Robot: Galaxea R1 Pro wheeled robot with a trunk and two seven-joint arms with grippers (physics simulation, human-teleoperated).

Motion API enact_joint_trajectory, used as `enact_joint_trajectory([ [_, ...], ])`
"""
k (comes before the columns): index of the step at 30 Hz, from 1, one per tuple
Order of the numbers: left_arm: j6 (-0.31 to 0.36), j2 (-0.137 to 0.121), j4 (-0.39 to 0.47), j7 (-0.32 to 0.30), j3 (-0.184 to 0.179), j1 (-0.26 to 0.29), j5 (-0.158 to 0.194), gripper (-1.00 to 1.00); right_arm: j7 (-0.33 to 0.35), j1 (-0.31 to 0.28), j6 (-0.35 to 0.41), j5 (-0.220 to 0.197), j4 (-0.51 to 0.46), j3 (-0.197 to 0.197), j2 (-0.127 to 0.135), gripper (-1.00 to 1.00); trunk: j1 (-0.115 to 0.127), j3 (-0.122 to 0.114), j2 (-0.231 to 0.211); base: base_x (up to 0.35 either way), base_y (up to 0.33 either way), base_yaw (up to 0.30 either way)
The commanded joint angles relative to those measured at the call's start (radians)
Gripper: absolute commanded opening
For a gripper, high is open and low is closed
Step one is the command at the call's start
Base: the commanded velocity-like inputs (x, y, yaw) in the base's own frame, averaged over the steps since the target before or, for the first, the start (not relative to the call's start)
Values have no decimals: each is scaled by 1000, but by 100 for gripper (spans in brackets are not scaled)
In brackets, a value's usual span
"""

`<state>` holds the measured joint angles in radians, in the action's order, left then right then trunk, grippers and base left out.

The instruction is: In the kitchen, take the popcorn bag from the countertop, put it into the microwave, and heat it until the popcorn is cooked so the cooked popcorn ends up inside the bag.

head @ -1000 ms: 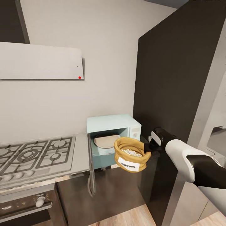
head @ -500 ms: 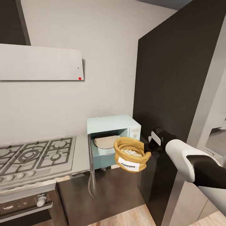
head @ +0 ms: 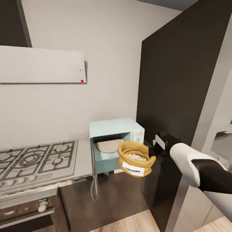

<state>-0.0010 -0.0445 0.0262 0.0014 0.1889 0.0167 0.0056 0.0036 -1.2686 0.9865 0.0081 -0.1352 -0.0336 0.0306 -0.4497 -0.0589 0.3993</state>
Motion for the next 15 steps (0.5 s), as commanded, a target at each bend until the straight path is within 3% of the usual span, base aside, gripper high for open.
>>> enact_joint_trajectory([
  [1, 0, 0, 0, 0, 4, 0, 1, 100, -9, 0, 4, -2, -1, -2, 0, -100, 0, 0, 1, 0, 0, 0],
  [15, 2, -1, 0, -1, 3, 0, 1, 100, -36, 0, 5, -4, 0, 10, 0, -100, 0, 0, 1, 0, 0, 0],
])
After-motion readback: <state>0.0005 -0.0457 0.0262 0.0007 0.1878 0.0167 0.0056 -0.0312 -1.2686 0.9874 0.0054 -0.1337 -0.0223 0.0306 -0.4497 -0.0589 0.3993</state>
